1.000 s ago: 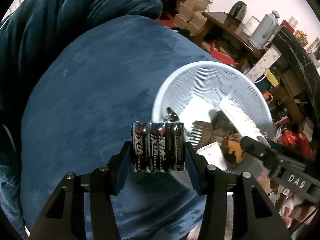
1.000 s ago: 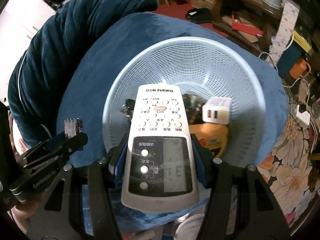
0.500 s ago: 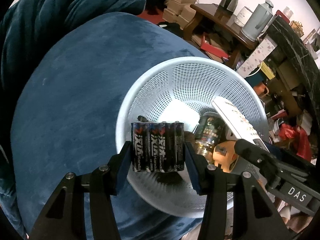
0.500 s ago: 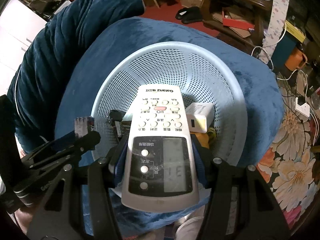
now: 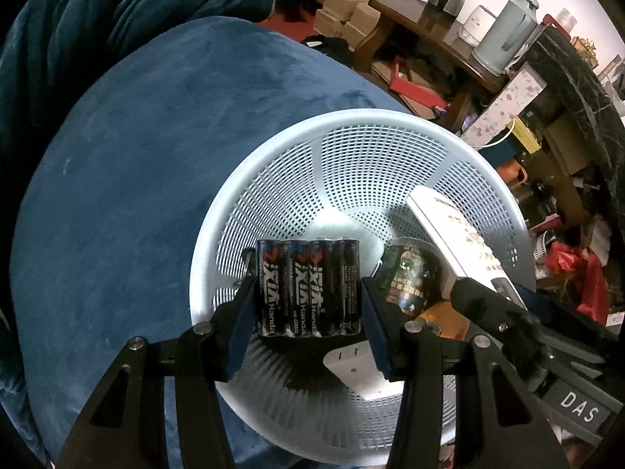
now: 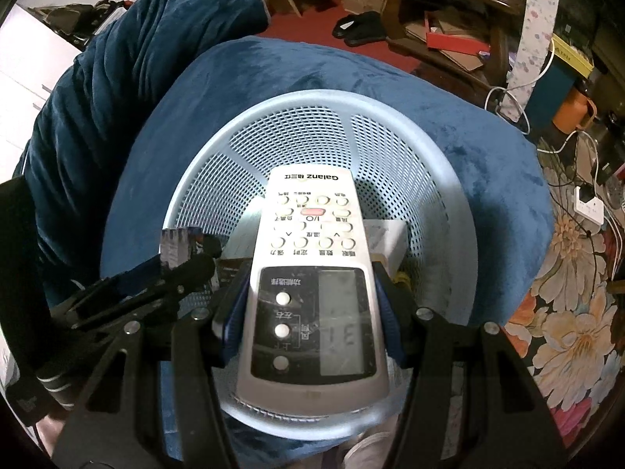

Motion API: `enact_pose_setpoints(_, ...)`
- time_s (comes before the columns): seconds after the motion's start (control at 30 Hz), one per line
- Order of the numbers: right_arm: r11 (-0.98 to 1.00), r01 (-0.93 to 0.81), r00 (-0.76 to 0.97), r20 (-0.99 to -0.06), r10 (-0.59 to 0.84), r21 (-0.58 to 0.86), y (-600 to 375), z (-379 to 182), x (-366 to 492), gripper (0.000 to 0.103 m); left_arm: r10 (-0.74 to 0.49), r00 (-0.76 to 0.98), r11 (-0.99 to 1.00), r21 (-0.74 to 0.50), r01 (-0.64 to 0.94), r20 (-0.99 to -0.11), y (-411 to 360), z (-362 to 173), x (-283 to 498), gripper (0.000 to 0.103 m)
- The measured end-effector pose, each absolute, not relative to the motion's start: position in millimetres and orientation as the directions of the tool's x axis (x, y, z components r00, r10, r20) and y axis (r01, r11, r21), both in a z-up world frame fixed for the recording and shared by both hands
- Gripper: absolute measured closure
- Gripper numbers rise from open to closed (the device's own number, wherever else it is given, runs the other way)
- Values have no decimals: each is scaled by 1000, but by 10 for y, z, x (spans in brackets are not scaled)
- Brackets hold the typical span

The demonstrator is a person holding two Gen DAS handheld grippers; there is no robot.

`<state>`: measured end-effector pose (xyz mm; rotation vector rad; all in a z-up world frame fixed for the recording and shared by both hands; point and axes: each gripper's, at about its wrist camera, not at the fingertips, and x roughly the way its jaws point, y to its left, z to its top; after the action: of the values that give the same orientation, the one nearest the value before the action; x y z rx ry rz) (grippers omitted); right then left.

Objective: Organize rigid objects
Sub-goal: 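Open both tools to drop the batteries and remote into the basket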

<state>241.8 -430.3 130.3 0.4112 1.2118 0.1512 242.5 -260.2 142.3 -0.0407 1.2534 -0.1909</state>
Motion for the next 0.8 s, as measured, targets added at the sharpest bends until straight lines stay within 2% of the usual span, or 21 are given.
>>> enact_pose_setpoints(0.73, 913, 138, 317, -890, 327, 385, -4333, 1205, 2481, 45, -164, 289, 984, -135, 120, -943, -2650, 1343, 2512, 50)
enact_pose_setpoints(0.8, 910, 142, 315, -890, 331, 388, -4329, 1195, 2490, 45, -163, 299, 984, -133, 119, -940, -2643, 1371, 2498, 46)
